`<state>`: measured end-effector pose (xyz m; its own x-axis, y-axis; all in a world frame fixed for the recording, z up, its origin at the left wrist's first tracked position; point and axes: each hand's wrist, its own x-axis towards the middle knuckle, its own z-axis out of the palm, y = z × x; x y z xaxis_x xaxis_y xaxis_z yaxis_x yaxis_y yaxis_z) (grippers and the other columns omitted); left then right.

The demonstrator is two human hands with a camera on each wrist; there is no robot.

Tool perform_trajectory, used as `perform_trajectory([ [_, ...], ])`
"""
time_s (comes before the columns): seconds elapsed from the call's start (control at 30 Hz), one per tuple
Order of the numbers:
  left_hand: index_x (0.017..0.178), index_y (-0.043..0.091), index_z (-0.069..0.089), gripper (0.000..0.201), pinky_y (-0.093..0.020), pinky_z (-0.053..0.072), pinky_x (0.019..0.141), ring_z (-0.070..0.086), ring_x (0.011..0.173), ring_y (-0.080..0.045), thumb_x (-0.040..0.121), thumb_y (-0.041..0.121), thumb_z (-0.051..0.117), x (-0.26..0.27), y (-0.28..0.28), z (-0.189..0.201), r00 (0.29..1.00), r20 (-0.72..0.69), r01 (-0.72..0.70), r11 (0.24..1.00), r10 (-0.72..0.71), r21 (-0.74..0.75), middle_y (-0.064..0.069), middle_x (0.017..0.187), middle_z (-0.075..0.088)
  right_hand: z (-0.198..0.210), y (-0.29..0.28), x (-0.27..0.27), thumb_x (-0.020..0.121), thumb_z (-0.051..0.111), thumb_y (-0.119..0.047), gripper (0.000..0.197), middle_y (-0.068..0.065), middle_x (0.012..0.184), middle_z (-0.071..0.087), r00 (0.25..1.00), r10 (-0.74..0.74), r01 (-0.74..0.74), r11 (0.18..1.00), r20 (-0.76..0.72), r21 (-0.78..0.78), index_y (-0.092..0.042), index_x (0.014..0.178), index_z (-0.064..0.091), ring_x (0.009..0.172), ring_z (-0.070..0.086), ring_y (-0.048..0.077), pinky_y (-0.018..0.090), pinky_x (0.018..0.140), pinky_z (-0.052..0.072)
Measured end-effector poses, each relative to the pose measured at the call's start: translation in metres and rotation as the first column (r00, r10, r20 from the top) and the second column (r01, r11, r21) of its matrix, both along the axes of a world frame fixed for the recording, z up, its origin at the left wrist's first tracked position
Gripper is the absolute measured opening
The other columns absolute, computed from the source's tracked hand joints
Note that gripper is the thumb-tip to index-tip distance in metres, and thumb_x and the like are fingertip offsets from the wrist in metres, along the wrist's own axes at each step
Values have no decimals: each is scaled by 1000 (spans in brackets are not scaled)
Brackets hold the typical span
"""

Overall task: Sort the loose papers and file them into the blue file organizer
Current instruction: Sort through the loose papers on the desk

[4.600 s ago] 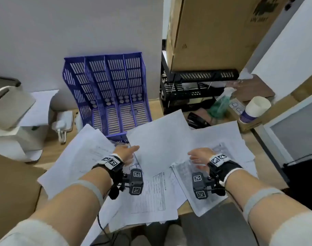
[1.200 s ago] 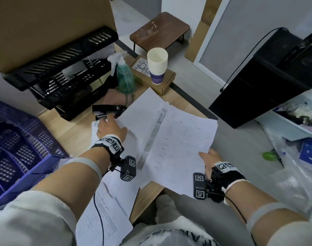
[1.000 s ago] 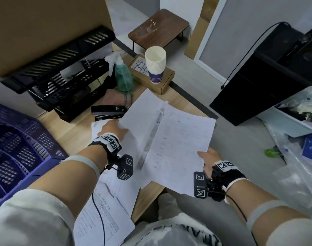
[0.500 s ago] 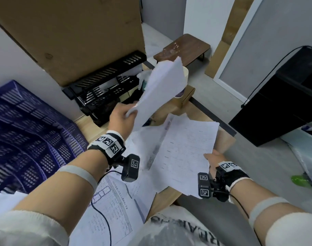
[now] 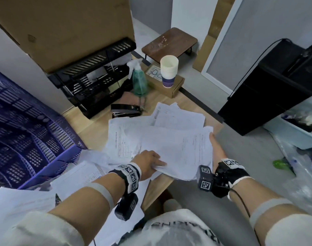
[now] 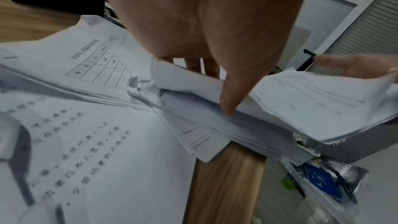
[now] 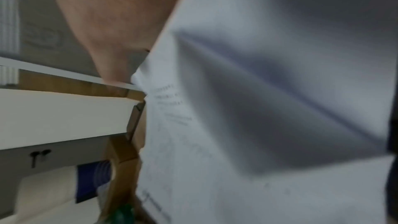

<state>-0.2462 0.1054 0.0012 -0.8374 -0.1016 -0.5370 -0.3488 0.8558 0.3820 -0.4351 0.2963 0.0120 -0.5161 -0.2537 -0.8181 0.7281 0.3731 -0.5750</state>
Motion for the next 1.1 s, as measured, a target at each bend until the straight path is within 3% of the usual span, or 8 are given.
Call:
perform_trajectory([
  [0.13,136,40,52,50,-37,38,111,38,136,-15,92,17,54,4,1,2,998,36,-61,998,61,-7,10,146,40,-37,21,-5,86,67,-23,35,15,125,65,957,286,-272,941,-45,201,-11,119,63,109,64,35,55,98,47],
  [0.47,150,38,18,107,-47,40,110,39,137,-25,65,53,81,-12,-23,20,848,-298,-455,890,438,13,-2,154,28,37,-12,-4,93,54,-8,15,7,102,66,718,613,-547,790,-331,277,-11,104,64,93,63,25,28,74,47],
  [0.57,142,33,40,79,-37,47,101,55,121,-19,74,46,79,-21,-33,42,852,-129,-486,859,507,164,2,137,53,60,-34,-13,88,56,-13,18,5,78,60,459,799,-695,595,-388,404,2,89,66,70,56,17,23,57,39],
  [0.67,104,20,69,20,-25,47,73,63,84,-17,88,31,67,-7,-34,54,842,23,-526,809,539,262,0,94,68,72,-60,-19,85,63,-19,18,-4,67,56,358,755,-688,611,-549,391,-6,72,64,66,51,14,25,64,40],
  [0.8,87,11,68,15,-41,56,72,63,72,-24,86,26,68,39,-51,46,510,-41,-781,483,859,395,-11,83,69,58,-89,-21,76,76,-34,34,-8,89,66,514,543,-481,823,-664,302,-27,107,64,85,63,12,28,85,48],
  [0.9,95,11,75,44,-58,55,86,71,87,-33,64,42,81,83,-66,36,159,13,-822,125,987,556,-16,97,75,48,-113,0,80,76,-33,62,6,121,64,748,594,-631,774,-296,-41,-21,132,45,104,65,26,39,94,49],
  [1.0,99,18,76,53,-57,54,90,72,96,-36,55,47,85,119,-63,28,43,79,-774,-17,996,633,-11,101,76,37,-138,41,79,75,-38,62,4,127,63,551,811,-835,538,-199,-117,-14,132,54,114,62,27,47,101,47],
  [1.1,110,15,73,51,-40,57,87,71,100,-28,70,45,80,140,-49,37,63,60,-778,11,996,628,-5,107,75,28,-163,77,85,64,-25,34,10,109,69,313,872,-885,411,-376,217,-5,112,67,98,64,27,37,90,51],
])
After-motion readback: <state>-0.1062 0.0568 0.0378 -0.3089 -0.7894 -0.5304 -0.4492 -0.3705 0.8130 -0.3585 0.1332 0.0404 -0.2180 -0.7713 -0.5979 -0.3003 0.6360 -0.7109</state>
